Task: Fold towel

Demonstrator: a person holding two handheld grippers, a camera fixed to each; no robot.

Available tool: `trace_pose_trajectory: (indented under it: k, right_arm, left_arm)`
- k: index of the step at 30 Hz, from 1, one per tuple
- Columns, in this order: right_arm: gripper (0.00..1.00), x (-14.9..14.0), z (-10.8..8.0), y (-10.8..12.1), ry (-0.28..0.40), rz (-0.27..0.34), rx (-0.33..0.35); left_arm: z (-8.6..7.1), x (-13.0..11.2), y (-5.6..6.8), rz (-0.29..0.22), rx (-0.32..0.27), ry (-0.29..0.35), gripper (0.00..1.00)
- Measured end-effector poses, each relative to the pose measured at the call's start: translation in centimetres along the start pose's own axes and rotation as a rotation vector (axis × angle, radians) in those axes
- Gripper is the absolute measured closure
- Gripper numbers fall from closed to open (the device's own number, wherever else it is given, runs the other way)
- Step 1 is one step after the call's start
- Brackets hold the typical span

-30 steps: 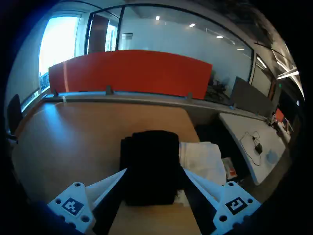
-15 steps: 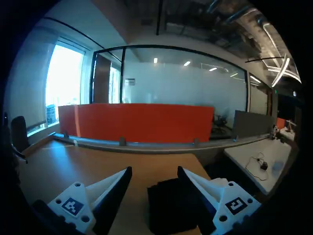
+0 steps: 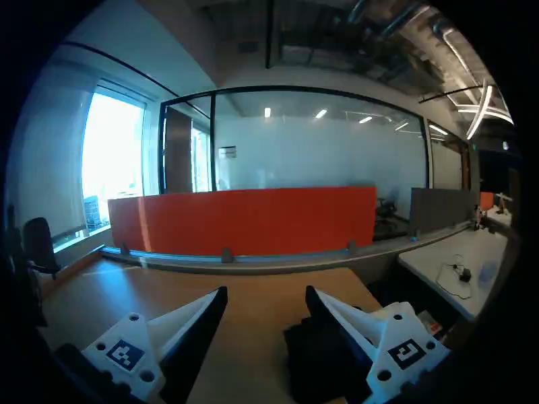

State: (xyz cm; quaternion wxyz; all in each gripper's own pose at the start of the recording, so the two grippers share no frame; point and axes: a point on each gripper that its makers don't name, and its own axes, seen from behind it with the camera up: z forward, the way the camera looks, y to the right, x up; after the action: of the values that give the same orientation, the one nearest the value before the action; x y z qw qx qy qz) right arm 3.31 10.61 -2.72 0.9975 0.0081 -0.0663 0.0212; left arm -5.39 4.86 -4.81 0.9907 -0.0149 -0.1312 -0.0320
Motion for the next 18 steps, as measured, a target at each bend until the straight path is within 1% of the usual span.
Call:
trace_pose_trajectory:
  k: [3,6,9,12,18]
  right_arm:
    - [0.11,0.5,0.1,-1.8,0.015,-0.001,0.001]
    - [0.11,1.2,0.3,-3.7,0.035,0.002,0.007]
    - [0.11,1.6,0.5,-5.6,0.045,0.0,0.021]
    - [0.11,2.1,0.8,-7.2,0.048,-0.005,0.031]
    - [0.11,2.2,1.5,-10.0,0.041,-0.019,0.049]
  left_arm:
    - [0.1,1.7,-0.5,0.018,0.006,0.044,0.04]
    - [0.2,3.2,-0.8,0.025,0.004,0.08,0.05]
    - [0.3,4.4,-1.3,0.013,0.002,0.114,0.04]
    - [0.5,5.3,-1.8,0.003,-0.003,0.143,0.05]
    - [0.9,6.0,-2.5,0.015,-0.008,0.179,0.05]
